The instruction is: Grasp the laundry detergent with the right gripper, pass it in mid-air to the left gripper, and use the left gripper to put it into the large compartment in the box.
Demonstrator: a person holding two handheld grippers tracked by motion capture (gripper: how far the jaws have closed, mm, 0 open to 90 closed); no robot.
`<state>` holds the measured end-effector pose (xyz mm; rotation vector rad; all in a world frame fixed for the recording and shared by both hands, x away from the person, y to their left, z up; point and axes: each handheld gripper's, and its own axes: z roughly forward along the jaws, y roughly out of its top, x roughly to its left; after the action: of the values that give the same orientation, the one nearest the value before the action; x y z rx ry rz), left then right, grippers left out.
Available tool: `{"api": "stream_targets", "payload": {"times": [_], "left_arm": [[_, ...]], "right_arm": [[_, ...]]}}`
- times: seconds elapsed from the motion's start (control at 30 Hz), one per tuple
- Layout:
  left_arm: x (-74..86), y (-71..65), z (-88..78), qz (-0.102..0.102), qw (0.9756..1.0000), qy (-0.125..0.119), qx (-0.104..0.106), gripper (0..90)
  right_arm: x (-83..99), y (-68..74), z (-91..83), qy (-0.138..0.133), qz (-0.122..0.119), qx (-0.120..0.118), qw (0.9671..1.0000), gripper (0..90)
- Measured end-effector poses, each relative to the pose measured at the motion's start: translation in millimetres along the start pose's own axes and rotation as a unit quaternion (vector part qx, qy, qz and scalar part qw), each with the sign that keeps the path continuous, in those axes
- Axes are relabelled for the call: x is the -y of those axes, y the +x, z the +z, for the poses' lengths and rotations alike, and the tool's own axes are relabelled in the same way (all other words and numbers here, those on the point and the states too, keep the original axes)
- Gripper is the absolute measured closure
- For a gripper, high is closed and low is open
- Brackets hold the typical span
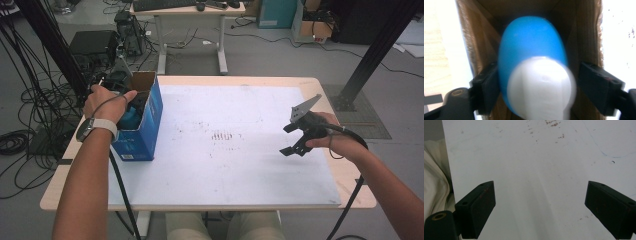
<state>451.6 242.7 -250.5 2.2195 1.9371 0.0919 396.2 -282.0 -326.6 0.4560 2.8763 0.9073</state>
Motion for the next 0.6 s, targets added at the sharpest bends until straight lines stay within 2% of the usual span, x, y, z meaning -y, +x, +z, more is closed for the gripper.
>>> {"api": "stream_targets", "payload": {"times": [0.17,0.3,0.53,0.6], "left_arm": [[1.3,-0.9,-17.3,-0.001,0.9996,-0.028,-0.002,15.0],[2.8,-3.2,-36.5,0.008,0.9986,-0.052,0.0,14.0],[3.3,-12.0,-62.7,0.036,0.9971,-0.067,-0.005,14.2],[3.6,-17.3,-70.3,0.05,0.9961,-0.072,-0.003,14.0]], "right_arm": [[-0.5,1.7,-3.2,-0.001,0.0,0.003,1.0,9.6],[-0.7,2.9,-5.6,-0.002,-0.001,0.005,1.0,9.6],[-1.5,3.8,-10.5,-0.003,0.001,0.01,0.9999,9.6],[-1.9,3.2,-12.2,-0.005,0.0,0.014,0.9999,9.6]]}}
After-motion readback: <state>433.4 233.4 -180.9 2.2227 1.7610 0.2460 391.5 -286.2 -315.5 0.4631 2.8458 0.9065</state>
